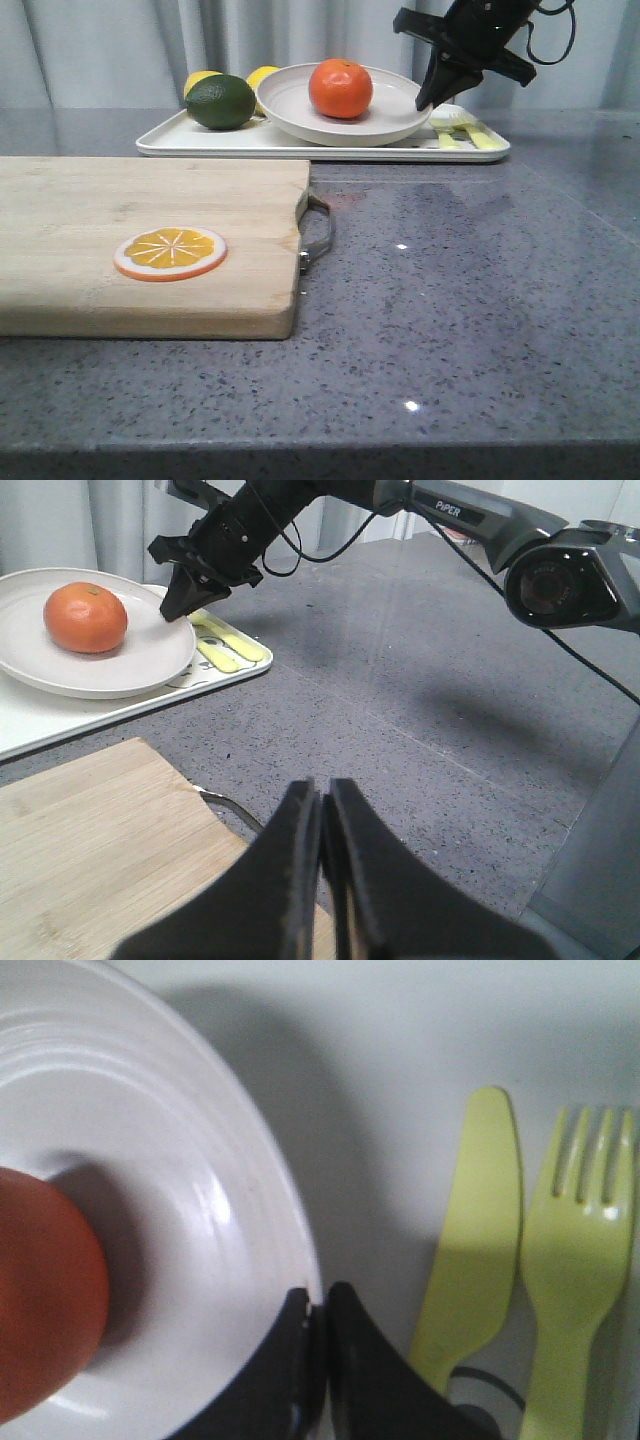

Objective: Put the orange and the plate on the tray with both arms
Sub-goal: 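Carry the plate with the right gripper and lower it onto the white tray, then open the right gripper and raise it away from the plate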

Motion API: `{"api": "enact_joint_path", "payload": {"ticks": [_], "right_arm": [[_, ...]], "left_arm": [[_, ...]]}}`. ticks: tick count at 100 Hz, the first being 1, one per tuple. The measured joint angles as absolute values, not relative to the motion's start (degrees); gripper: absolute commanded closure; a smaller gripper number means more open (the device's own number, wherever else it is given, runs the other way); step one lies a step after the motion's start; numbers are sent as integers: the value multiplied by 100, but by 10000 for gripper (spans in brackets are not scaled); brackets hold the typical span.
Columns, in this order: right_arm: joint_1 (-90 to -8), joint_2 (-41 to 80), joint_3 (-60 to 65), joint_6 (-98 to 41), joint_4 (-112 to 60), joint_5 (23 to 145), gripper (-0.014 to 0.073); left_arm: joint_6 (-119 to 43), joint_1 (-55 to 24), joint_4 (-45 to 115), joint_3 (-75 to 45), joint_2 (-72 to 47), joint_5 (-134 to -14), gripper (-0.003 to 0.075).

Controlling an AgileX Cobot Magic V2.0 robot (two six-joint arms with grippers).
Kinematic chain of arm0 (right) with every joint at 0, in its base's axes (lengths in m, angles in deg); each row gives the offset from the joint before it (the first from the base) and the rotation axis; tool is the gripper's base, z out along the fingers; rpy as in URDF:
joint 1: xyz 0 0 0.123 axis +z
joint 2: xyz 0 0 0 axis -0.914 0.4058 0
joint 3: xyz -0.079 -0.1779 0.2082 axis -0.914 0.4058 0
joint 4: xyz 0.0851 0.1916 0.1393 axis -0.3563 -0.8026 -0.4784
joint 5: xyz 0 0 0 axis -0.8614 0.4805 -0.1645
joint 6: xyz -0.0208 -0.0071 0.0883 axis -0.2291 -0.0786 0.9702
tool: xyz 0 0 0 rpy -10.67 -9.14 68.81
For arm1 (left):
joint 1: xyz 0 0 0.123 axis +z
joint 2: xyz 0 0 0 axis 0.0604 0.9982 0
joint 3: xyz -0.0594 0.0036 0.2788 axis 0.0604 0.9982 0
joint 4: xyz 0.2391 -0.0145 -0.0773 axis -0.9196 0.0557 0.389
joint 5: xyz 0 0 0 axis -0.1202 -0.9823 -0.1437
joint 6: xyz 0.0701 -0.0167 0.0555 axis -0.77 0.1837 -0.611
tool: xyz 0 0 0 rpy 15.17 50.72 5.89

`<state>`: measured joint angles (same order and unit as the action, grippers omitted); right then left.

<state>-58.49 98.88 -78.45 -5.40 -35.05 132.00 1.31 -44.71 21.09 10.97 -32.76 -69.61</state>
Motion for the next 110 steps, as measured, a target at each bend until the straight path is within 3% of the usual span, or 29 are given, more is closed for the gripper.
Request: {"api": "enact_joint_path", "payload": {"ticks": [78, 96, 110], "right_arm": [[-5849, 10022, -7845, -538, -3505, 13173, 656], [-5849, 10016, -7845, -509, -3517, 13173, 463], [-5849, 10016, -7845, -509, -3539, 13160, 400]], "left_arm": [[131, -4471, 2109, 1097, -3276, -6961, 741], [131, -4471, 2109, 1097, -3276, -6961, 741], [131, -4471, 2109, 1097, -3276, -6961, 741]]}}
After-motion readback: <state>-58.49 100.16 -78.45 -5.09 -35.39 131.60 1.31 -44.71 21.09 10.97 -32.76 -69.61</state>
